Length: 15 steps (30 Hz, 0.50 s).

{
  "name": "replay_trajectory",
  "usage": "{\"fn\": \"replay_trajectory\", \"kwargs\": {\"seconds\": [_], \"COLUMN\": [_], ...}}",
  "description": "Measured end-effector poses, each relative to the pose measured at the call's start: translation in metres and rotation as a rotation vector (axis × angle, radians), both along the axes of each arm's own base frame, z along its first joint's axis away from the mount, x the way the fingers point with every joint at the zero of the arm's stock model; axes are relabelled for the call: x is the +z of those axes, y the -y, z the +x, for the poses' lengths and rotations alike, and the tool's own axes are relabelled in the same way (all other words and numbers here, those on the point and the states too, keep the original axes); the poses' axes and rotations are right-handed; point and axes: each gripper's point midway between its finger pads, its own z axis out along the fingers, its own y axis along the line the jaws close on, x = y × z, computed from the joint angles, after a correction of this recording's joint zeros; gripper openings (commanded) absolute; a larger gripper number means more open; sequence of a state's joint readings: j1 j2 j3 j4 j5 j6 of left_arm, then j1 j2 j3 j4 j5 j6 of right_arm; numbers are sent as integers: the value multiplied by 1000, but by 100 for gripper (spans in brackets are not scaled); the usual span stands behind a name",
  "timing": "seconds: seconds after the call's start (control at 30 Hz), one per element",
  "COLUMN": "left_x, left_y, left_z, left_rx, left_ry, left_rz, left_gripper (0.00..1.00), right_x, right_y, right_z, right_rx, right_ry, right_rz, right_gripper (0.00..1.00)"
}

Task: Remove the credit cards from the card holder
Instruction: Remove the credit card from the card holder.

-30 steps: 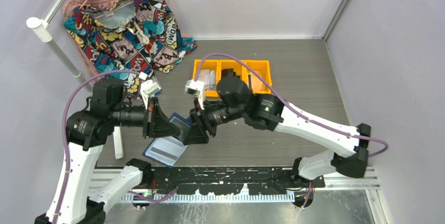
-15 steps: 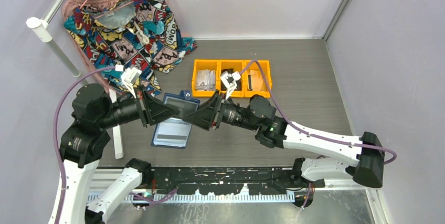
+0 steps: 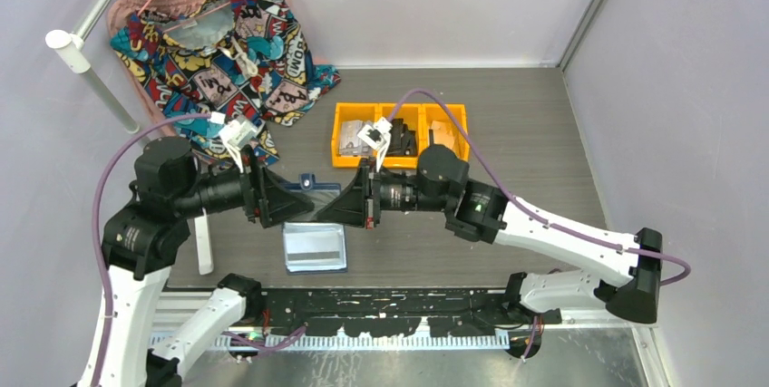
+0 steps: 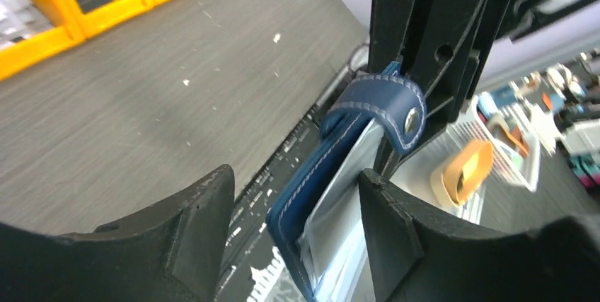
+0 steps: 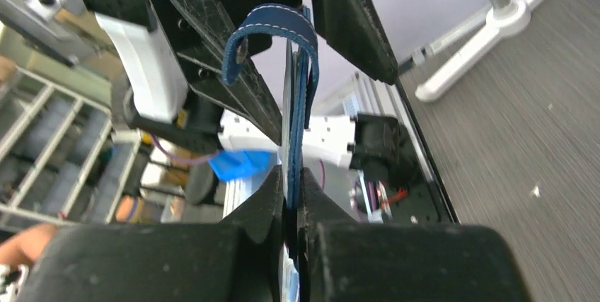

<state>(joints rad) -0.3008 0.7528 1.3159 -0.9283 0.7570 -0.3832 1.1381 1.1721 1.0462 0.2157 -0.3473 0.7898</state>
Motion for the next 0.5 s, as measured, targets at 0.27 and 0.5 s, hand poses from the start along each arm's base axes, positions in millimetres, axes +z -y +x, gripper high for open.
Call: {"fn": "replay_trajectory", "kwargs": {"seconds": [0.27, 0.5], "left_x": [-14, -23], "left_y": [15, 17], "left_z": [-32, -58], "left_rx": [-301, -460], "left_ry": [-130, -253], "left_rz": [2, -40], "left_gripper": [53, 23], "right_x": [-18, -41], "right_y": [-2, -7], "right_z": [-25, -34], "right_rx": [231, 349], "right_ry": [77, 69], "right_rz": [-272, -380], "right_gripper": [1, 1]}}
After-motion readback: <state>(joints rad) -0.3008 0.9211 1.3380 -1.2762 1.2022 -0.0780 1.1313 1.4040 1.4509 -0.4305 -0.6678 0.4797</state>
